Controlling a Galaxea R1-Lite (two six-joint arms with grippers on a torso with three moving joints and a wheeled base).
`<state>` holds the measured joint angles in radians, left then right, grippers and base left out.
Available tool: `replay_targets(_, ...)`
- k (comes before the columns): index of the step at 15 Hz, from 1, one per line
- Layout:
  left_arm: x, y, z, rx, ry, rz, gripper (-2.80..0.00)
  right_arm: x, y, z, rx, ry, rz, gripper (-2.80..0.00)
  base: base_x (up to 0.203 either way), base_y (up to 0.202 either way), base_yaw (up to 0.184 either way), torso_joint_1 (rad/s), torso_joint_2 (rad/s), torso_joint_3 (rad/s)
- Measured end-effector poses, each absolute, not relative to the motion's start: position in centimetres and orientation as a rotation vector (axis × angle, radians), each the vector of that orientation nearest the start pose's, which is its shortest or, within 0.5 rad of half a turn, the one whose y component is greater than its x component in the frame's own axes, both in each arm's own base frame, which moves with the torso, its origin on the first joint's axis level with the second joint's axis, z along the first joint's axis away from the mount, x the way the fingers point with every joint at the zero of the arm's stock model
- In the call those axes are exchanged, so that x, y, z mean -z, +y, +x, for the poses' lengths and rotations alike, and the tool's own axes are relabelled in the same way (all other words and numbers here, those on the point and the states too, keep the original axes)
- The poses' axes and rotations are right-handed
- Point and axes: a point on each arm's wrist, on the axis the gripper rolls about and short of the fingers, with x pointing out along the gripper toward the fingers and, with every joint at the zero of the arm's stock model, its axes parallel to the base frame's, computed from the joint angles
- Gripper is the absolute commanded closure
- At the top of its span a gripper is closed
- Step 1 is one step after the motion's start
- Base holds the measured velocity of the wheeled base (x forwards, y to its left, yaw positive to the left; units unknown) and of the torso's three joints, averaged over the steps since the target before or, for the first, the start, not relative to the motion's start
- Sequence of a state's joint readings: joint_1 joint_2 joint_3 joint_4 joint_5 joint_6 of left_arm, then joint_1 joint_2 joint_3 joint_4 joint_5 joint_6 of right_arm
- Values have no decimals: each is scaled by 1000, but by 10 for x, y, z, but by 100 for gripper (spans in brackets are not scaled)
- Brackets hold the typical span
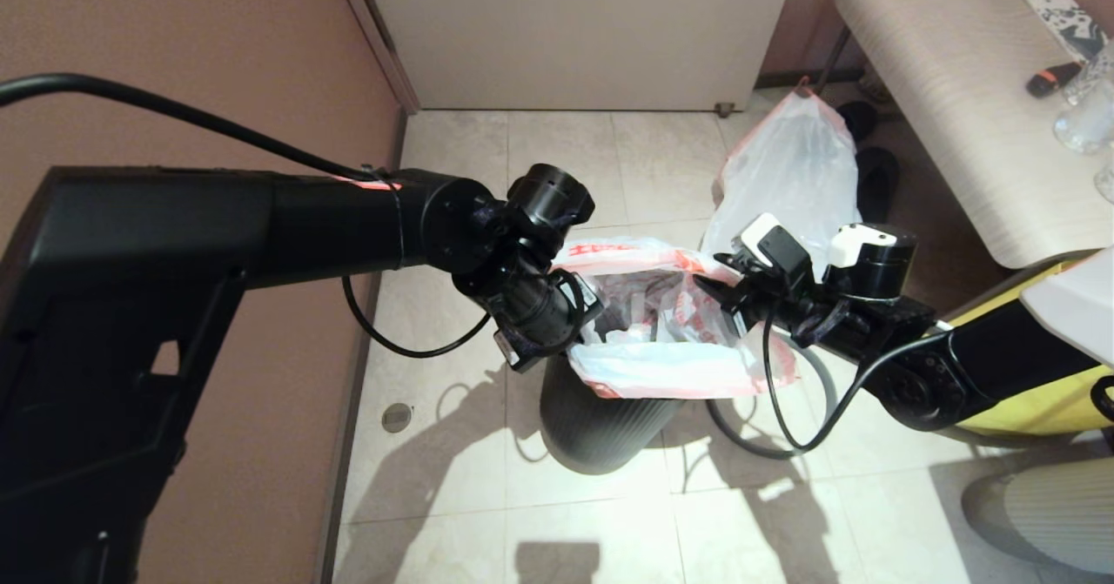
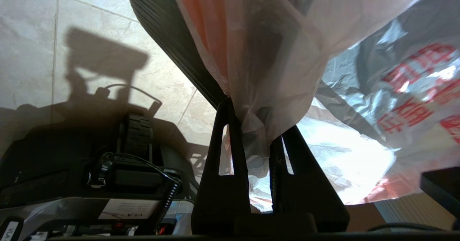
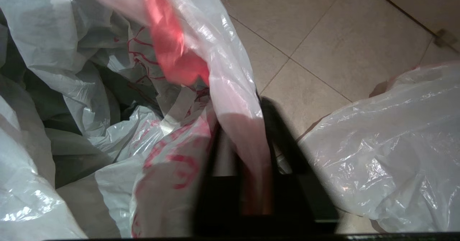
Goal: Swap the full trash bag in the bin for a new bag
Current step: Put the new garbage bag on the trash can
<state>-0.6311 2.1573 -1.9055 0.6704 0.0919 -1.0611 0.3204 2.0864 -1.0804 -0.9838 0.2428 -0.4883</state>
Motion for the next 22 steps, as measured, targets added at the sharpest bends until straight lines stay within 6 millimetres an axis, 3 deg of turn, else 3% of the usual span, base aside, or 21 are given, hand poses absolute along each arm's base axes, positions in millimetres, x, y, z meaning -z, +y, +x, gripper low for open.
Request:
replay_targets(4,-185,-244,340,-41,1043,-623,0,-154,133,385,-557,-116,-452,0,0,0,0,0,0,0)
replay_targets(7,-186,-243,341,-43,1034,-626,0,-152,131,386,-571,-99,-415,0,0,0,0,0,0,0)
replay_targets(11,-181,-239,351,-41,999,-653,0,-137,134,393,-583,-60,-415,0,0,0,0,0,0,0)
replay_targets(17,-141,-224,384,-9,959,-740,0,-108,140,416,-590,-4,-393,0,0,0,0,0,0,0)
replay_targets(22,-119,-209,390,-56,997,-740,0,-77,140,438,-571,75,-390,0,0,0,0,0,0,0)
